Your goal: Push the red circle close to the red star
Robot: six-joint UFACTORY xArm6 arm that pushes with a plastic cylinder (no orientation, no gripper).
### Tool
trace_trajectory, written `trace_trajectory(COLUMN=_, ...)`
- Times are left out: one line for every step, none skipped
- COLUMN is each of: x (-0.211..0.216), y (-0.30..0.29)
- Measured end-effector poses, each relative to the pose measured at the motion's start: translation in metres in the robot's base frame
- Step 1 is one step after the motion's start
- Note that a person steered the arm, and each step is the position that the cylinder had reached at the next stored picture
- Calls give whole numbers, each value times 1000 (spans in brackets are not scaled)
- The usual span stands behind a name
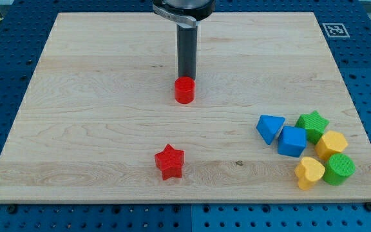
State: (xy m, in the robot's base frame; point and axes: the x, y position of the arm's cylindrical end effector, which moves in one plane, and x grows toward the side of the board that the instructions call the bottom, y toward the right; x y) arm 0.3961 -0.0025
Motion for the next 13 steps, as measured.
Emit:
trace_trajectory(x=20, y=-7)
trace_trajectory(x=41, y=-8)
trace_trajectory(x=61, y=-12)
trace_trajectory(x=84, y=-23)
trace_trajectory(x=97, y=-29)
trace_trajectory(x=106, y=-43)
trace_trajectory(x=113, y=-44)
trace_trajectory(x=110, y=-44)
trace_trajectory(x=78, y=-35)
trace_trajectory(x=72, y=-9)
trace_trajectory(x=86, y=22)
trace_trajectory(x=116, y=24)
trace_trajectory(x=117, y=25)
